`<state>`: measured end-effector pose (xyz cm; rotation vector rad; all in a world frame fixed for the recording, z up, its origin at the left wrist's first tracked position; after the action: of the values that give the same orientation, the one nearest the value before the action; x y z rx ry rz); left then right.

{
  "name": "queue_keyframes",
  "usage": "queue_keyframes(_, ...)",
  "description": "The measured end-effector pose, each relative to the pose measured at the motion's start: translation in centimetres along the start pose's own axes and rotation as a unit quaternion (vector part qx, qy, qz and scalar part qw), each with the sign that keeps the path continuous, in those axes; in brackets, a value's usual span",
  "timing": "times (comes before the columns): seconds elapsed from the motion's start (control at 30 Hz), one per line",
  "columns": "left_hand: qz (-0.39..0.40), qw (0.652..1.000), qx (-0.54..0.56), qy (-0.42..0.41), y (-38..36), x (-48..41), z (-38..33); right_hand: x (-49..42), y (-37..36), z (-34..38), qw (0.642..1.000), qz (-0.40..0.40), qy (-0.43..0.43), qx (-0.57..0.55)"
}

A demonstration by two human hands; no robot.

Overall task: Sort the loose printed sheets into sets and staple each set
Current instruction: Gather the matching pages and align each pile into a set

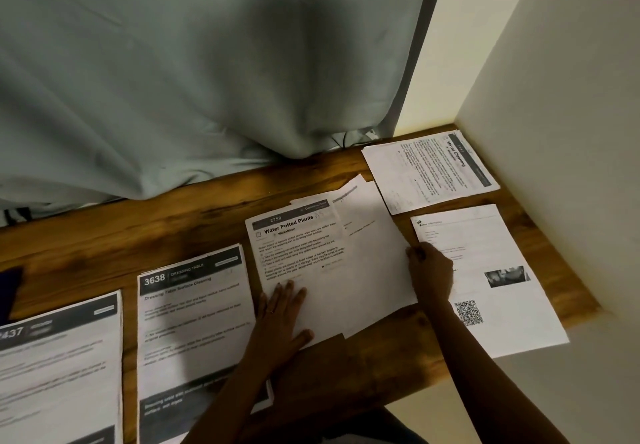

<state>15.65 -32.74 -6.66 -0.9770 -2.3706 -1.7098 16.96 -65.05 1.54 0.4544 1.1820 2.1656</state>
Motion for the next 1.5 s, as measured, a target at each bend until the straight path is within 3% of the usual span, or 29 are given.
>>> queue_keyframes(0.17, -0.04, 0.999, 0.004, -0.026, 0.5, -0.2, -0.4, -2.6, 4.8, 2.7, 0.995, -0.072, 0.054, -0.036)
queue_keyframes(0.3, -0.032, 0.999, 0.01, -0.024, 0.2, -0.3, -0.1, -5.2, 9.2, 2.6, 0.987, -0.098, -0.033, -0.122)
queue_keyframes(0.4, -0.033, 0.999, 0.03, -0.032, 0.5, -0.3, -0.3, -6.0, 11.2, 2.4, 0.979, -0.107, -0.048, -0.164)
queue_keyframes(0.53, -0.082, 0.984, 0.157, 0.002, 2.0, 0.5, -0.1, -5.3, 9.0, 2.2, 0.987, -0.049, -0.059, -0.143)
queue_keyframes(0.63, -0.134, 0.944, 0.297, 0.05, 3.2, 1.0, 0.6, -3.0, 4.4, 2.5, 0.995, 0.023, -0.03, -0.092)
queue_keyframes(0.73, -0.188, 0.922, 0.335, 0.053, 4.2, 1.0, 1.2, 0.4, 0.0, 3.0, 0.995, 0.08, -0.005, -0.065)
queue_keyframes(0.9, -0.194, 0.935, 0.294, 0.053, 4.9, 0.9, 1.0, 4.4, -4.5, 4.3, 0.99, 0.127, 0.019, -0.053)
queue_keyframes(1.07, -0.116, 0.965, 0.208, 0.107, 3.2, 0.5, 1.2, 5.5, -7.2, 4.9, 0.984, 0.161, 0.07, -0.005)
queue_keyframes(1.13, -0.084, 0.971, 0.183, 0.126, 2.5, 0.7, 1.4, 5.0, -6.8, 4.8, 0.987, 0.131, 0.088, 0.026)
queue_keyframes(1.23, -0.061, 0.974, 0.176, 0.128, 2.3, 0.7, 1.2, 3.6, -5.3, 2.6, 0.991, 0.094, 0.038, 0.087)
queue_keyframes(1.33, -0.052, 0.976, 0.164, 0.132, 2.4, 0.4, 1.1, 2.3, -4.8, 0.3, 0.986, 0.115, -0.013, 0.121)
queue_keyframes(1.5, -0.054, 0.975, 0.171, 0.134, 2.4, 0.3, 1.2, 1.0, -4.7, -0.7, 0.993, 0.105, -0.033, 0.051)
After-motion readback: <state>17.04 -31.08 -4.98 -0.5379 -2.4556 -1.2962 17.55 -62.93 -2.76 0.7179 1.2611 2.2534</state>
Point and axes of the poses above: each hand's wrist, its own x-axis away from the middle knuckle, its own y-axis out of the back of the hand, z = x × y, the point moved 10 cm from there along -x, towards the middle knuckle, and after that the axes turned 7 degrees about x, right-handed, at the moved point
